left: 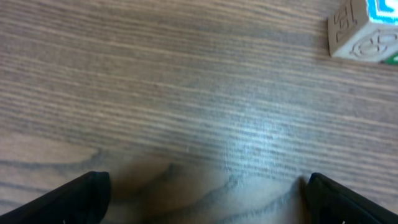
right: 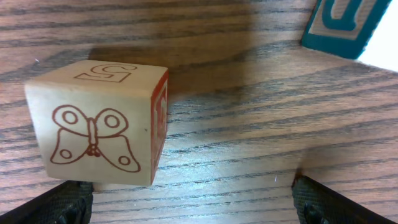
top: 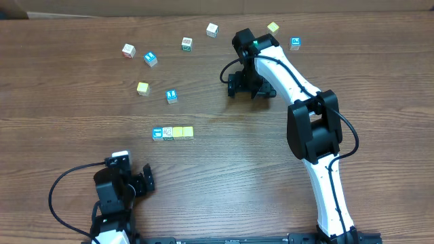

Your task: Form a horizontal line

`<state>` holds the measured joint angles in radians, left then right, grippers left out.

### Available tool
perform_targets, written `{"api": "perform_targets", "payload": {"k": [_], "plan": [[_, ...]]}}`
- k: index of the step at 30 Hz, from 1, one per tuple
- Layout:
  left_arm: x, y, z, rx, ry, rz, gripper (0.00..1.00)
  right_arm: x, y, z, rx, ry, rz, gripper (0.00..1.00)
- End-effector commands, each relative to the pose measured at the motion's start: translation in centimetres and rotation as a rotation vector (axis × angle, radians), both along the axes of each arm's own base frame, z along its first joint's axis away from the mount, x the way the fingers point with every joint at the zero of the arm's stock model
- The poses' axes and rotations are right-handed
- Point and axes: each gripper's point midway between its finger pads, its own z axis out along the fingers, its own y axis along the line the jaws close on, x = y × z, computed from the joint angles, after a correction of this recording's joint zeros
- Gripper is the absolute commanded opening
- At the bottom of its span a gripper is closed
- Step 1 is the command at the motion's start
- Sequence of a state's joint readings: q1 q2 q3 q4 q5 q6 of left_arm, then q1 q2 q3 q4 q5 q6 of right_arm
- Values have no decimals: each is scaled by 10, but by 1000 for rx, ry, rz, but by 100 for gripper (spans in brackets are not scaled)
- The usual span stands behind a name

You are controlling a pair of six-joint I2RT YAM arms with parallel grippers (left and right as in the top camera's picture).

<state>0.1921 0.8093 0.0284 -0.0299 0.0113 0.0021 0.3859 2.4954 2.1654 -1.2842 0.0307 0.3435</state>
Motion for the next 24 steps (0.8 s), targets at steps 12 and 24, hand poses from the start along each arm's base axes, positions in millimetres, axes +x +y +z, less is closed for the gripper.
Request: {"api": "perform_targets", "payload": {"k": [12,24], "plan": [[-1,3,9,14,-59,18,99,3,-3,12,-10,-29,-6,100],[24,-6,76,61,-365,-41,100,3,-3,12,-10,-29,-6,100]]}}
